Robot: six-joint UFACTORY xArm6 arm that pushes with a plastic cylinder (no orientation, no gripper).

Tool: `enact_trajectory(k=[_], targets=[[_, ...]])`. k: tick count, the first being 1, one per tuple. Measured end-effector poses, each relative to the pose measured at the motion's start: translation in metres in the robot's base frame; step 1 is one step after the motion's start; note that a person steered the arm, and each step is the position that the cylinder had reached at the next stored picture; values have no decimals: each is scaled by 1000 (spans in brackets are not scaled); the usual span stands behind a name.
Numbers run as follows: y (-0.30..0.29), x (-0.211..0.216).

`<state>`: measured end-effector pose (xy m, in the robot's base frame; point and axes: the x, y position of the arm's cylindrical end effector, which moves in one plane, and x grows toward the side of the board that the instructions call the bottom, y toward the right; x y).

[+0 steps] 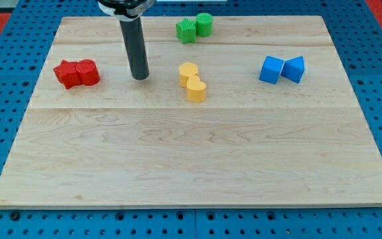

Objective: Place the arm below the red blocks

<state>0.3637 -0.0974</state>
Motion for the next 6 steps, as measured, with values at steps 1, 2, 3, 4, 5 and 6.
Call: enact_trajectory(k=[1, 2, 3, 4, 5, 6], targets=[[4, 3], [21, 49], [-9, 89], [-74, 102], [-95, 102], [-122, 102]])
